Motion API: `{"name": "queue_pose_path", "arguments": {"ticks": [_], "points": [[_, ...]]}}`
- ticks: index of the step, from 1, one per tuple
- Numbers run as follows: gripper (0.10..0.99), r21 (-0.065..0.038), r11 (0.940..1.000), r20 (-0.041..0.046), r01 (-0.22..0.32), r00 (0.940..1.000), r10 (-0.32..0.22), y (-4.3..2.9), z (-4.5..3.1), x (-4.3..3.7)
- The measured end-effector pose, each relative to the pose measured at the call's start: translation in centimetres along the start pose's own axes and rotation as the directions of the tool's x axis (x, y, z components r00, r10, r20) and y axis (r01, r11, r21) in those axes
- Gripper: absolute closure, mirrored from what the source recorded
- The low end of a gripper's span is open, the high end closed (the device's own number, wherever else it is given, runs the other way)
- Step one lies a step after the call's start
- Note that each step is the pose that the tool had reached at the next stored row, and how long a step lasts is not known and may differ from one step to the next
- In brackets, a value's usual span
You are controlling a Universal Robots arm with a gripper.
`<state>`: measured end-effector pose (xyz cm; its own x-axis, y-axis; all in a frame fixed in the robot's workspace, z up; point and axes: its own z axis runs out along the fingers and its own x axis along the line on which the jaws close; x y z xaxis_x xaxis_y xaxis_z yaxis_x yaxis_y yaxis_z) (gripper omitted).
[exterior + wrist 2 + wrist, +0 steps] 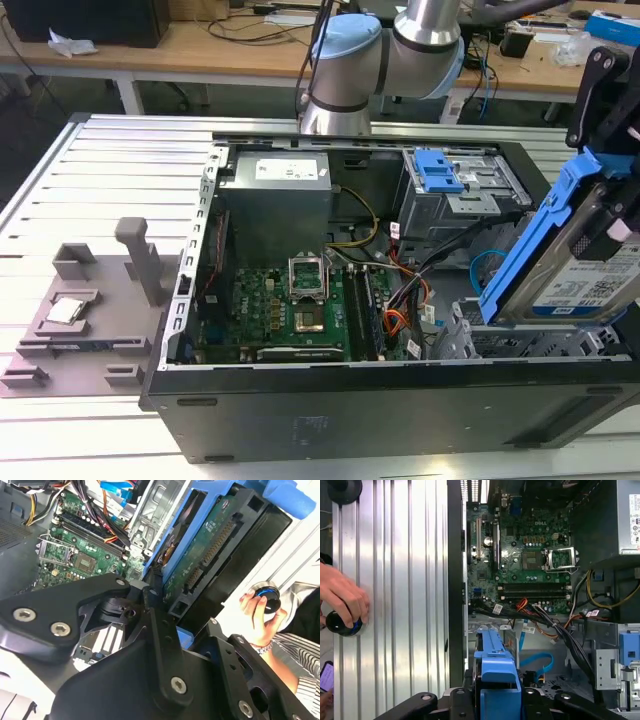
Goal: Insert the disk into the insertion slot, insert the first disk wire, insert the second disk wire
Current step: 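Insert the disk into the insertion slot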
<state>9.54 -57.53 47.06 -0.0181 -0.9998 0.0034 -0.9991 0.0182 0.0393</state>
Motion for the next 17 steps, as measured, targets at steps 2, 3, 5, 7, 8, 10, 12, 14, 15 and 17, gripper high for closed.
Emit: {"name": "queue_pose_path", "arguments": {"ticks": [2, 3, 5, 7, 8, 10, 12, 14, 15, 17], "points": [[0.722, 0.000, 1.0000, 0.0001, 0.000, 1.0000, 0.000, 0.04, 0.45, 0.00], [0.722, 0.000, 1.0000, 0.0000, 0.000, 1.0000, 0.000, 0.06, 0.58, 0.00], [0.722, 0.000, 1.0000, 0.0001, 0.000, 1.0000, 0.000, 0.08, 0.75, 0.00], [0.722, 0.000, 1.0000, 0.0000, 0.000, 1.0000, 0.000, 0.13, 1.10, 0.00], [0.722, 0.000, 1.0000, 0.0000, 0.000, 1.0000, 0.000, 0.19, 1.35, 0.00], [0.722, 0.000, 1.0000, 0.0001, 0.000, 1.0000, 0.000, 0.25, 1.49, 0.00], [0.722, 0.000, 1.0000, 0.0001, 0.000, 1.0000, 0.000, 0.32, 1.67, 0.00], [0.722, 0.000, 1.0000, 0.0000, 0.000, 1.0000, 0.000, 0.37, 1.89, 0.00], [0.722, 0.000, 1.0000, 0.0001, 0.000, 1.0000, 0.000, 0.38, 2.00, 0.00], [0.722, 0.000, 1.0000, 0.0001, 0.000, 1.0000, 0.000, 0.40, 2.11, 0.00]]}}
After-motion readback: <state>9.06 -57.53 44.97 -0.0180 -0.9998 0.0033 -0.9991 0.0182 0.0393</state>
